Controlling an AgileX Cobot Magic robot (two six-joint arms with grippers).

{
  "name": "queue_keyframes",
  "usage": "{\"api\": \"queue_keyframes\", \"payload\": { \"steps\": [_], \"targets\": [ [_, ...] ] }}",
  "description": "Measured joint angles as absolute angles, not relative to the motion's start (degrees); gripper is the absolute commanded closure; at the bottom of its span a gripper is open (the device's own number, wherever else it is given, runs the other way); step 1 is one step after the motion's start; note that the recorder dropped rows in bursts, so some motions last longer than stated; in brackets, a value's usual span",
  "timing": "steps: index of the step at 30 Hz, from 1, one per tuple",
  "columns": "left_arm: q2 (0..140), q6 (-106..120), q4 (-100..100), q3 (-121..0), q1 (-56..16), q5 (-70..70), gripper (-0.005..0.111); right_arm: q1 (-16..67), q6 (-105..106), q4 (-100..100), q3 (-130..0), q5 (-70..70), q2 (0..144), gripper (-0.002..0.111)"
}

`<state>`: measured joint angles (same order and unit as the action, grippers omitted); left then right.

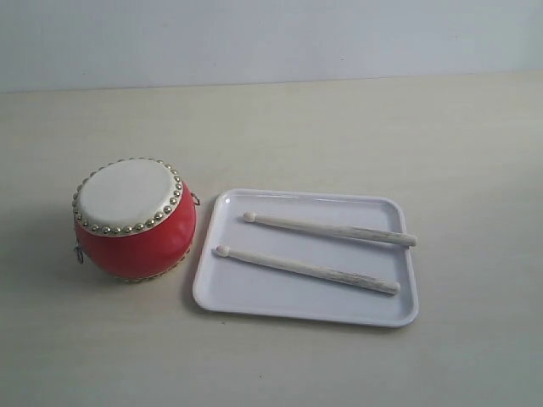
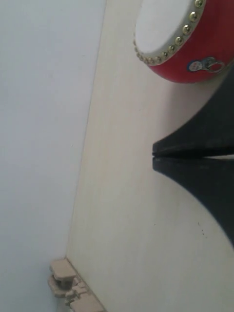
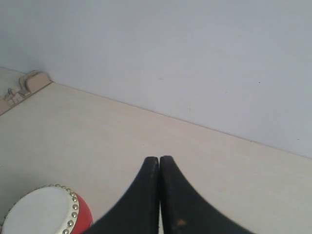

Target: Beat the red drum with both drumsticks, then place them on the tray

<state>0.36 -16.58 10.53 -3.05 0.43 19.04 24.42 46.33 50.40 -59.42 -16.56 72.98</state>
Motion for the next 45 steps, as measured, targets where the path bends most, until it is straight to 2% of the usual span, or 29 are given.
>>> {"api": "queue_keyframes", "payload": {
  "steps": [33,35,40,45],
  "targets": [
    [0.4,-15.0,8.0,-0.2,0.4,21.0,0.107,24.4,46.5,48.2,-59.3,-16.6,73.0,0.108],
    [0.4,-15.0,8.0,-0.2,0.4,21.0,0.107,24.4,46.5,45.4,-56.6,-16.3,72.2,0.108],
    [0.4,-15.0,8.0,-0.2,0.4,21.0,0.107,23.0,46.6,38.6,-39.1,-12.7,58.4,0.108],
    [0.4,-15.0,8.0,-0.2,0.4,21.0,0.107,13.4,44.3,38.2,-23.5,-4.0,35.3,0.108]
  ]
}}
